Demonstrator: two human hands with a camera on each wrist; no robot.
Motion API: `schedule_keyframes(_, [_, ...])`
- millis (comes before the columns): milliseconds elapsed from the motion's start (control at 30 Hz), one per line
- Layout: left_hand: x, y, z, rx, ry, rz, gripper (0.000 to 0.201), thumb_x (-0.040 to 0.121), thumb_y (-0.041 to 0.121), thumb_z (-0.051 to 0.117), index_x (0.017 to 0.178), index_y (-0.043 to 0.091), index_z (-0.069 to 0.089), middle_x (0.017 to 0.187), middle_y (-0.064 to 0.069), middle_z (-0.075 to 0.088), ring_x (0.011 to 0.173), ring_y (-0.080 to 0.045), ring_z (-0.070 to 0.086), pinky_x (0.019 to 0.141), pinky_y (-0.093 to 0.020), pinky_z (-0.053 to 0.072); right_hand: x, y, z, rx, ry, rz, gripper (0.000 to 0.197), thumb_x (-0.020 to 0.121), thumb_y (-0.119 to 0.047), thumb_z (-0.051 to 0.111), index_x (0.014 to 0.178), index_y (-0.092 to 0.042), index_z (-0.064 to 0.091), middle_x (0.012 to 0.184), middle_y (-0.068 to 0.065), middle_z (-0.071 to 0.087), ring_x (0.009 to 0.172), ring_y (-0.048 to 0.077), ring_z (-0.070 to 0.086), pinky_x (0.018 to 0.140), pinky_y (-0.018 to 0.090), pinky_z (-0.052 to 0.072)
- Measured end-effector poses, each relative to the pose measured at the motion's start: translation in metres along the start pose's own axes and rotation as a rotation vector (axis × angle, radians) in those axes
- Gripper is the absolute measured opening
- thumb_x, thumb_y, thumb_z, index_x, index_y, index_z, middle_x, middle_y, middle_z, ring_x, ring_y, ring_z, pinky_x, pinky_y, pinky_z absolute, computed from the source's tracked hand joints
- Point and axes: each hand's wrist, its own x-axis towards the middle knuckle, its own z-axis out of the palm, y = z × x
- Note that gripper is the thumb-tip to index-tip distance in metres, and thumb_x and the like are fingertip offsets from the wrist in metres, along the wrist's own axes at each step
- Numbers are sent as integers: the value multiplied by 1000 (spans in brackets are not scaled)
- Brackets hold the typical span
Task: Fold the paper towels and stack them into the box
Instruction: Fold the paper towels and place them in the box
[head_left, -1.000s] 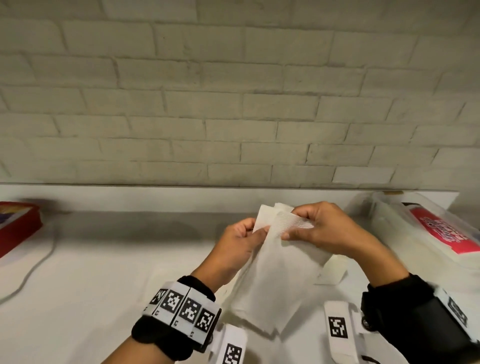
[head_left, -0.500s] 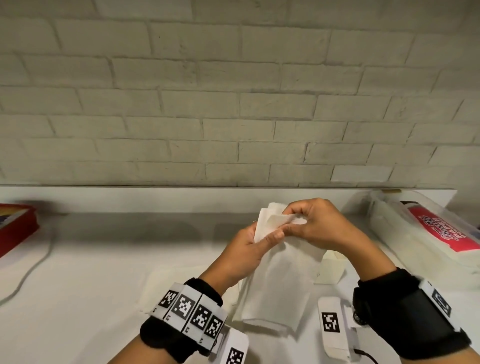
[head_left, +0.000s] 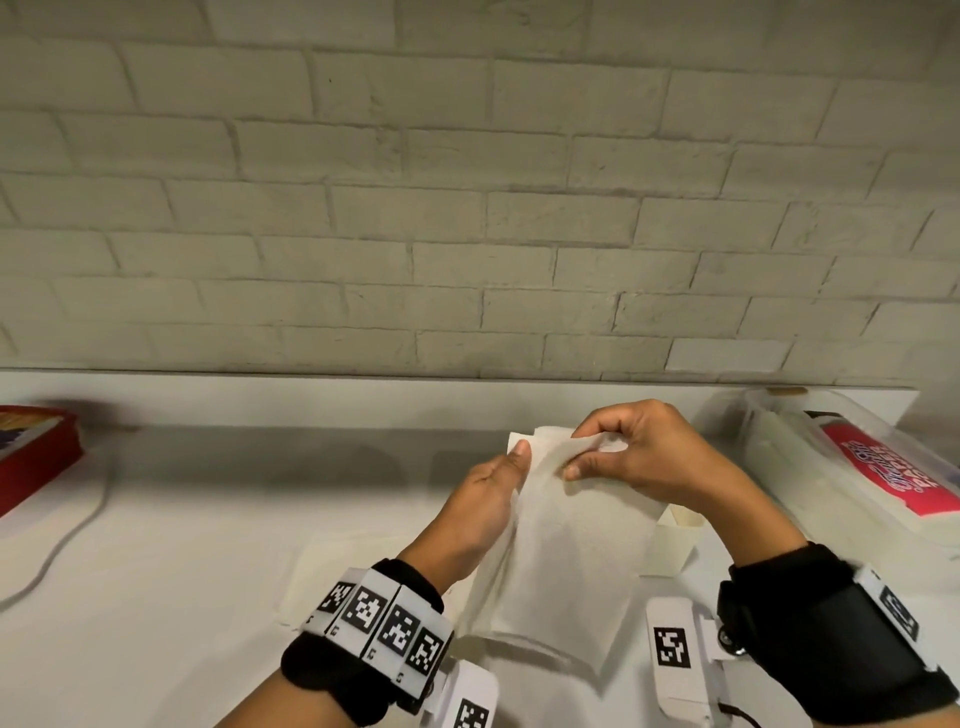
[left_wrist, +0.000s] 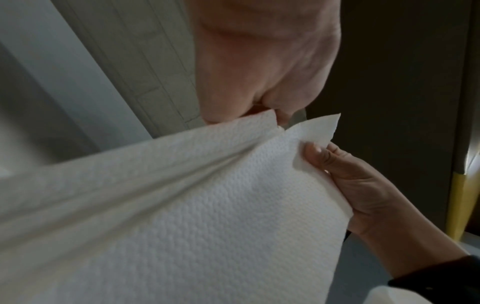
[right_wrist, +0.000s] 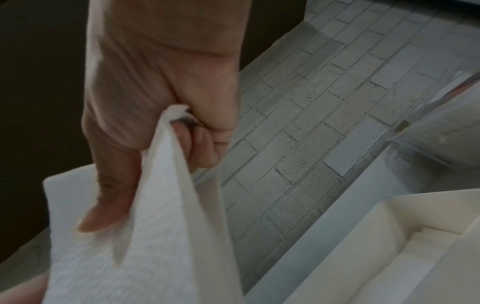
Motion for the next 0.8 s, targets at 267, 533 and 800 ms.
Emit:
schedule_keyframes(267, [2,2,3,-15,-54,-15,42,99,36,33,92,16,69,89,-1,72,84,-13,68,79,-22,53,5,-1,6,-39,-36,-5,24,62,-20,85,65,-31,64,68,-11,63,63,4,53,62,18,42])
schedule_keyframes(533, [-2,3,2,-56,-107,-19,54,82,54,35,103,16,67,101,-5,72,102,-20,66,93,-32,51,8,1,12,-32,16,-15,23,62,-24,85,63,-31,64,54,-20,59,53,-7,51,51,6,37])
schedule_keyframes(800, [2,-6,4,29,39,6,19,97,17,48,96,16,66,91,-2,72,86,-19,67,84,-34,52,6,8,12,-39,344,7,58,61,-40,82,112,-30,57,91,-9,56,73,0,49,67,16,41])
